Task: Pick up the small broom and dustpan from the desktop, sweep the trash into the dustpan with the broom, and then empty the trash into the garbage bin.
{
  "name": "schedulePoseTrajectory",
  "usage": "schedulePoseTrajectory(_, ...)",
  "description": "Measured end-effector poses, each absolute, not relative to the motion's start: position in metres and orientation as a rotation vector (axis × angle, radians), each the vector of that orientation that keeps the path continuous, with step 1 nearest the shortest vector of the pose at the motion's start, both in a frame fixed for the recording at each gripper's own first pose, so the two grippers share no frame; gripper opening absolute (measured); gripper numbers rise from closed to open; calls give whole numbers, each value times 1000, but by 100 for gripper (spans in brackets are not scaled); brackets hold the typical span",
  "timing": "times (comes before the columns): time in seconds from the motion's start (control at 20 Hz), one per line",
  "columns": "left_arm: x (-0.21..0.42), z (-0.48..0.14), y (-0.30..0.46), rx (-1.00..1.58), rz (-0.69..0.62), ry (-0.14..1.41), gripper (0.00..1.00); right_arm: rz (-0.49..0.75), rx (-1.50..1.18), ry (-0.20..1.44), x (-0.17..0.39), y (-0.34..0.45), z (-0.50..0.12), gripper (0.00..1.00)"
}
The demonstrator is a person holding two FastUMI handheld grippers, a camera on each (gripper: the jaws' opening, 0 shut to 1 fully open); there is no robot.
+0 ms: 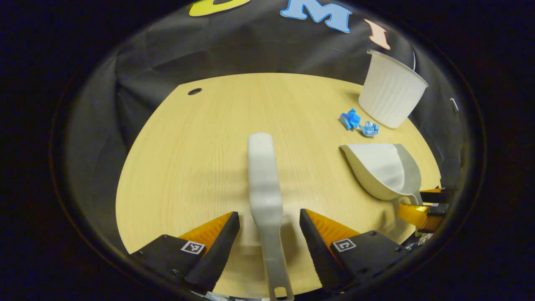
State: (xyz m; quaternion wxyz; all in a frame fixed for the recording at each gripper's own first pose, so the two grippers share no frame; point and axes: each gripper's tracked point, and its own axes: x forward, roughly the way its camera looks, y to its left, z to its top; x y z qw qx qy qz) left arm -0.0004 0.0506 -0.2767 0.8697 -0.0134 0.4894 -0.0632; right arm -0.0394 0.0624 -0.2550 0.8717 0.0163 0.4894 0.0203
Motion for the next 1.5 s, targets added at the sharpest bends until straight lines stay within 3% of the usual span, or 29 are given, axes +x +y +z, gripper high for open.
schedulePoseTrajectory(0.25,8,-291,51,-21,-143,1070,94,54,7,1071,-27,65,-275,96)
schedulePoseTrajectory(0.45,18,-299,51,8,-145,1085,72,35,-16,1072,-22,59,-281,90)
schedulePoseTrajectory(0.5,20,-299,51,15,-145,1086,70,39,-17,1072,-22,59,-281,78)
schedulePoseTrajectory(0.6,24,-302,50,20,-143,1085,64,35,-29,1066,-22,55,-284,76)
schedulePoseTrajectory(0.65,22,-302,50,21,-144,1089,60,39,-32,1060,-20,55,-284,69)
schedulePoseTrajectory(0.7,23,-303,51,22,-141,1090,58,44,-40,1057,-21,56,-284,55)
schedulePoseTrajectory(0.8,26,-303,51,28,-141,1086,54,38,-49,1048,-19,53,-284,53)
schedulePoseTrajectory(0.85,28,-303,50,32,-143,1082,52,47,-54,1045,-20,54,-284,41)
schedulePoseTrajectory(0.9,30,-302,49,33,-153,1083,54,56,-62,1043,-19,53,-283,36)
schedulePoseTrajectory(1.35,64,-290,41,89,-210,1059,43,133,-93,1027,-20,40,-283,34)
schedulePoseTrajectory(1.5,78,-286,25,99,-242,1053,48,140,-88,1027,-18,29,-281,34)
